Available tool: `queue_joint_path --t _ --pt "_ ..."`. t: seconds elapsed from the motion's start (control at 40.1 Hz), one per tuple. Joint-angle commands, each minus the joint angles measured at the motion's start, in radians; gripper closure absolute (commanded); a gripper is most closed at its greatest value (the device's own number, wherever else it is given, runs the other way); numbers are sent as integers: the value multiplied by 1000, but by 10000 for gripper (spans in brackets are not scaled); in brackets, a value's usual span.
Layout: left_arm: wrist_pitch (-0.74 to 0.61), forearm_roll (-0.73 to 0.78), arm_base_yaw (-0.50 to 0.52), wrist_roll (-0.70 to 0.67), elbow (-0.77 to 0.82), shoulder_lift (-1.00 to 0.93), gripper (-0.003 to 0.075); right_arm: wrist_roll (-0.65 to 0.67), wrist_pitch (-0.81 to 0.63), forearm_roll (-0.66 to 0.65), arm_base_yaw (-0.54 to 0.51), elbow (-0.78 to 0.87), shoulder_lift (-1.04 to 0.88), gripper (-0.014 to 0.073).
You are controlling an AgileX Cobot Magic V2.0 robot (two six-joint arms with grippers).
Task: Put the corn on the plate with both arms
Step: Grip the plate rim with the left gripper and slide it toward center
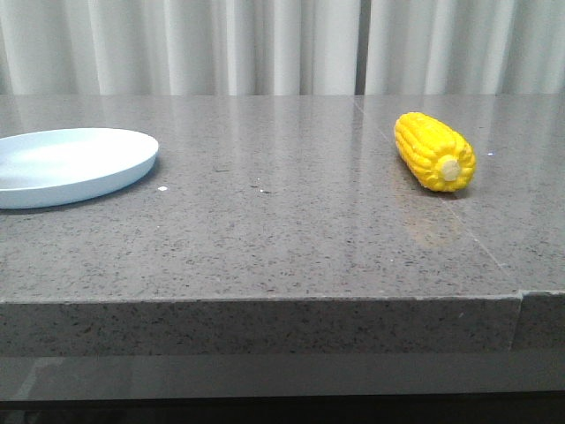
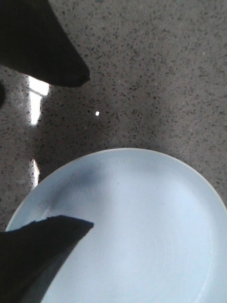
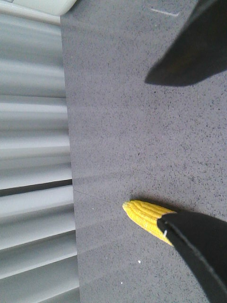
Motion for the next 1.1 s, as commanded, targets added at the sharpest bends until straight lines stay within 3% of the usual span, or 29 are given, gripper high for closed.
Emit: queue_joint_path --t 0.0,0.573,0.648,0.798,1.072 --pt "2 -16 -6 0 -77 44 215 2 -83 6 -2 -33 17 15" --pt "-14 -48 -6 0 -111 200 442 2 -83 6 -2 -33 17 15" --pt "-14 -53 -6 0 -111 200 512 2 -83 6 -2 -33 17 15" --pt "-14 -53 -6 0 -111 200 743 2 -83 6 -2 -33 17 15" --pt "-26 -120 -6 0 -166 160 741 2 -83 6 -2 -33 17 15"
